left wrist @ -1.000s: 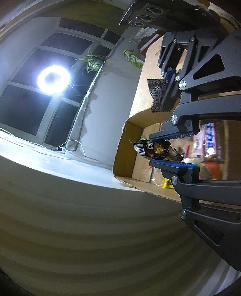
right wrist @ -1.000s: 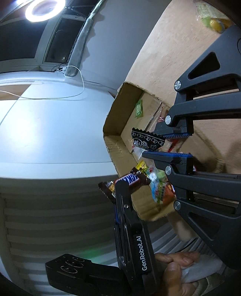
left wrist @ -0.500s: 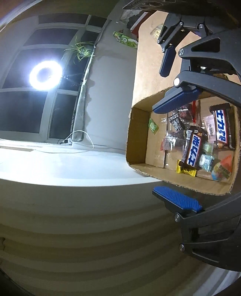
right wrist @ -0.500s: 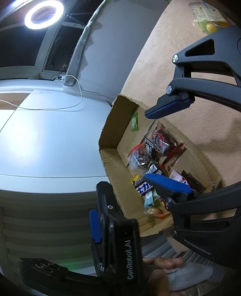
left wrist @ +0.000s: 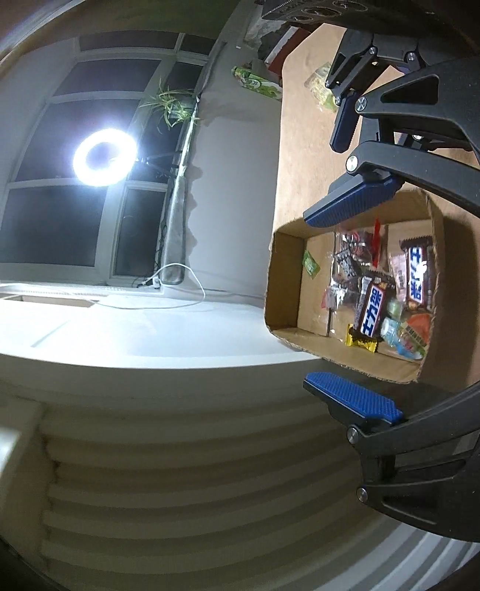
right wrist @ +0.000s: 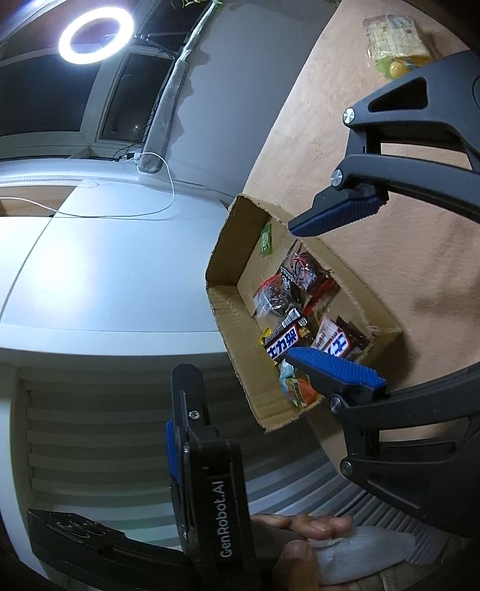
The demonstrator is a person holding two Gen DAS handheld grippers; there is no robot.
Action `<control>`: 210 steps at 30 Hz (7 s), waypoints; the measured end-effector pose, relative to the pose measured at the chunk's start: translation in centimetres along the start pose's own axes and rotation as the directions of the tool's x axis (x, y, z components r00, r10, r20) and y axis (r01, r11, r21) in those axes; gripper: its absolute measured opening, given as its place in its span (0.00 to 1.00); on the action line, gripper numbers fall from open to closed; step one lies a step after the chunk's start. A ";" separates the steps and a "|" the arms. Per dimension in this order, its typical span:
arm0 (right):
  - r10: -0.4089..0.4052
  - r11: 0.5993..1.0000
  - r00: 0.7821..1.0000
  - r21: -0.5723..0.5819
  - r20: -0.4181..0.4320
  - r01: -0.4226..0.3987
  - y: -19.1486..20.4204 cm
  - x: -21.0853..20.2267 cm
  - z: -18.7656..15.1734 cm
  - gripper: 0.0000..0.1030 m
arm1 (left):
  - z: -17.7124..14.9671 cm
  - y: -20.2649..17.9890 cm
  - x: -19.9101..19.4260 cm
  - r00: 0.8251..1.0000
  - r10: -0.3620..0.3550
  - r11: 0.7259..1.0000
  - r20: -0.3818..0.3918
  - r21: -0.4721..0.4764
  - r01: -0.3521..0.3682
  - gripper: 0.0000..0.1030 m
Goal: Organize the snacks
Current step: 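Move both open tools back toward the cracker bag and yellow candy, then grasp the clear bread bag with the right tool, then carry the bread bag into the cardboard box and open the right tool, then move the right tool to the yellow egg candy and grasp it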
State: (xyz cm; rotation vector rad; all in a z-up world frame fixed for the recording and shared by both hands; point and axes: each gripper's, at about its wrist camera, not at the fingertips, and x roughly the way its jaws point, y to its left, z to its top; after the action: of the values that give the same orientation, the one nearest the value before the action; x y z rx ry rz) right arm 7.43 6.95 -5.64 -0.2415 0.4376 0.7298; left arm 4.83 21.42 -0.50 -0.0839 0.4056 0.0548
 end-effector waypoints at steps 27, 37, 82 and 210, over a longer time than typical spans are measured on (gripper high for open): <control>-0.085 0.987 0.995 0.142 0.061 0.076 -6.5 -8.2 -4.2 0.68 | -0.1 -11.9 -1.4 0.995 -0.084 0.981 -0.053 0.173 0.092 0.78; -0.146 0.956 0.988 0.264 0.043 0.130 -12.8 -10.2 -7.9 0.70 | -1.4 -19.1 1.1 0.977 -0.155 0.946 -0.149 0.262 0.190 0.79; -0.014 0.848 0.975 0.513 -0.221 0.128 -33.8 -6.9 -15.8 0.67 | -8.5 -32.2 13.8 0.783 -0.385 0.883 -0.488 0.052 0.467 0.44; 0.012 0.989 0.997 0.150 -0.072 -0.001 -5.6 -0.3 -3.0 0.73 | -3.1 -4.8 -1.0 0.989 0.005 1.000 -0.151 0.014 -0.003 0.76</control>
State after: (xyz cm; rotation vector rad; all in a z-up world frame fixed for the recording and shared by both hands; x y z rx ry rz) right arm 10.16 1.66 -7.79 -0.1250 0.5602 0.6923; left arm 3.05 16.27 -2.57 -0.0744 0.5575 0.0502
